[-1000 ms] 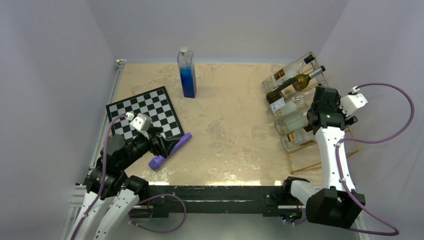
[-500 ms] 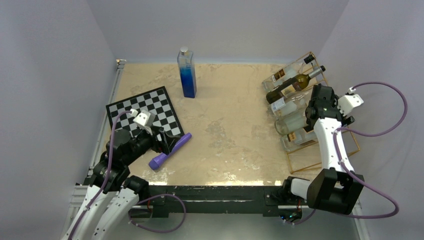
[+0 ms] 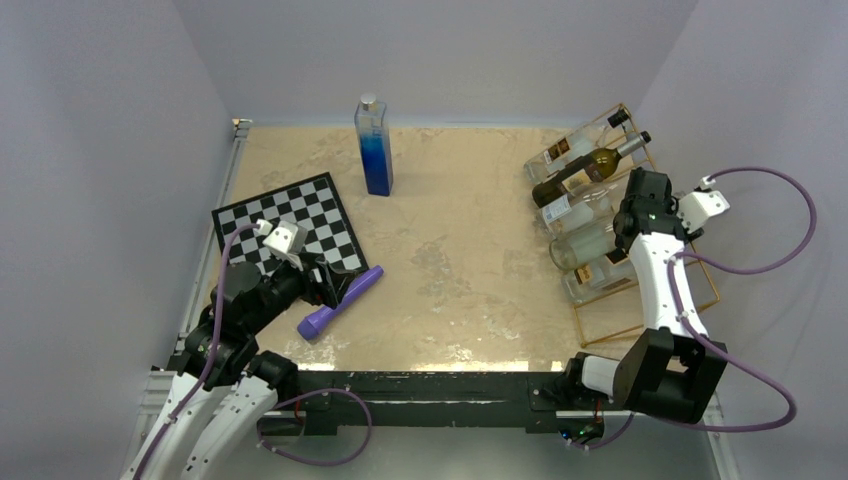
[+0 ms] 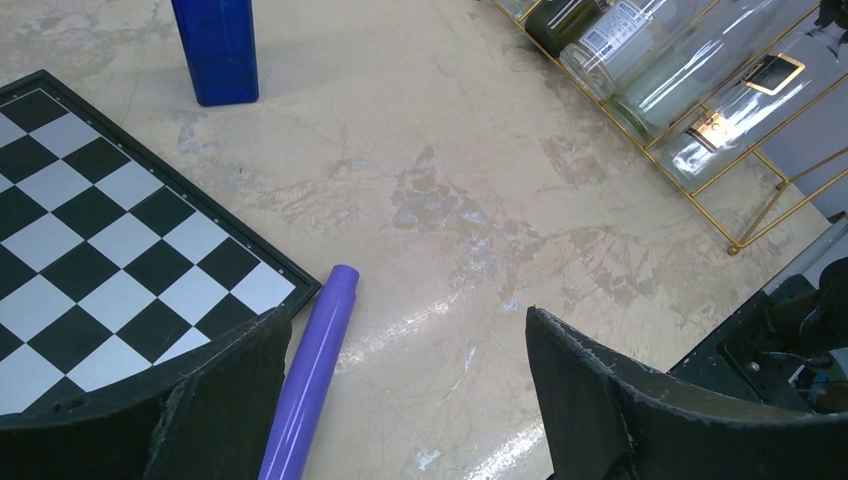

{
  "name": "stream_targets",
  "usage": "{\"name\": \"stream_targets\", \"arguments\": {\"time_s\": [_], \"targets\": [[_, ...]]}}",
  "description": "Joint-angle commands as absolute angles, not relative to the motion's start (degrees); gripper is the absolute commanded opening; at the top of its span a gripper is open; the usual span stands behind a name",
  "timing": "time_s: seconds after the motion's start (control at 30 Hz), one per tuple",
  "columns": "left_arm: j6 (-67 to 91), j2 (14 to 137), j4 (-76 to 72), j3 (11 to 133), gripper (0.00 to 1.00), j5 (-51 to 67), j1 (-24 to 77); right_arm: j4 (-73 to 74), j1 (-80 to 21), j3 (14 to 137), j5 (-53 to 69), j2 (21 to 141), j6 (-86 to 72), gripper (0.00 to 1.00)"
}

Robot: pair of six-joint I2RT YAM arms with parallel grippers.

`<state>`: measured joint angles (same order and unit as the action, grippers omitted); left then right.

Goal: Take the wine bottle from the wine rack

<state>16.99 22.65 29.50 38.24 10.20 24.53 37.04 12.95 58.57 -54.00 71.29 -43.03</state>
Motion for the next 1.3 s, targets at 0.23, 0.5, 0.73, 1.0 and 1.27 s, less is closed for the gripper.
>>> {"name": "stream_targets", "arguments": {"time_s": [0.23, 0.5, 0.73, 1.0, 1.27], "targets": [[17.5, 21.9, 28.6, 38.5, 0.90, 10.8, 25.0, 38.0, 11.4, 59.1, -53.5, 61.4, -41.5, 0.00], [17.1, 20.5, 28.6, 38.8, 0.90, 10.8, 25.0, 37.8, 5.1, 59.3, -51.8, 52.8, -36.8, 0.00], [16.9, 19.5, 28.8, 38.9, 0.90, 10.5, 25.0, 40.4, -4.2, 63.0, -52.6, 49.3, -33.1, 0.00], [16.7, 18.4, 28.8, 38.9, 0.90, 10.1, 25.0, 41.8, -15.3, 64.9, -50.1, 46.1, -29.0, 0.00], [16.4, 17.6, 28.9, 39.1, 0.90, 10.0, 25.0, 39.5, -23.3, 68.9, -40.5, 46.4, -21.4, 0.00]]}}
